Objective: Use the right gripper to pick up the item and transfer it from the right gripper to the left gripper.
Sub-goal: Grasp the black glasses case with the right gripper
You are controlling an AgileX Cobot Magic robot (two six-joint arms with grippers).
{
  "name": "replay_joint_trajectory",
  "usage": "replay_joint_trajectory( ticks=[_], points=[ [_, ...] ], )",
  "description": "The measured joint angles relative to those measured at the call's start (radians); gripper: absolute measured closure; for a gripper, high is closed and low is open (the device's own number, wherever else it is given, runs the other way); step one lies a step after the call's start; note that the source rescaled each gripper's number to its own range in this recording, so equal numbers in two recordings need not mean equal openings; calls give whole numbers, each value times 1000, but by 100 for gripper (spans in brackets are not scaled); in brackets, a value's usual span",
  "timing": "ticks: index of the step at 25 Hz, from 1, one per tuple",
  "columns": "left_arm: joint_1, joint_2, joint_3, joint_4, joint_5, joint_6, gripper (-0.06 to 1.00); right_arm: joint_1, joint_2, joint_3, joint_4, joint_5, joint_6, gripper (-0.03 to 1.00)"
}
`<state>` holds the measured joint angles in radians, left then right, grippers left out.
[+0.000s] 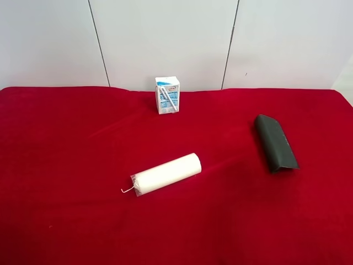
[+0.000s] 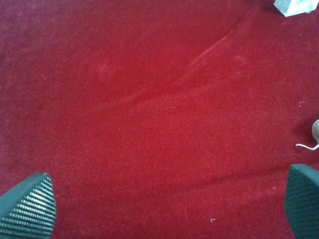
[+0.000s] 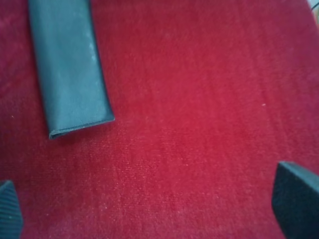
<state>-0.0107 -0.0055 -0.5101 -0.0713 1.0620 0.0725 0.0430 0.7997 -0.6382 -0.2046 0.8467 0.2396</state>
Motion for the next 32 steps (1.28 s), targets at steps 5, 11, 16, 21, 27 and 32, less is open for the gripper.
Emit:
replay_joint_trajectory(
  ticks=[5, 11, 16, 21, 27, 32],
  points=[
    [0, 0, 0, 0, 0, 0, 6, 0, 194, -21, 11, -79, 12, -3],
    [0, 0, 0, 0, 0, 0, 6, 0, 374, -80, 25, -189, 17, -3],
    [0, 0, 0, 0, 0, 0, 6, 0, 517, -85, 25, -330, 16, -3],
    [0, 0, 0, 0, 0, 0, 6, 0, 657, -85, 25, -411, 16, -3],
    [0, 0, 0, 0, 0, 0, 6, 0, 801, -85, 25, -511, 16, -3],
    [0, 0, 0, 0, 0, 0, 6, 22, 904, -86, 25, -604, 15, -3]
  ],
)
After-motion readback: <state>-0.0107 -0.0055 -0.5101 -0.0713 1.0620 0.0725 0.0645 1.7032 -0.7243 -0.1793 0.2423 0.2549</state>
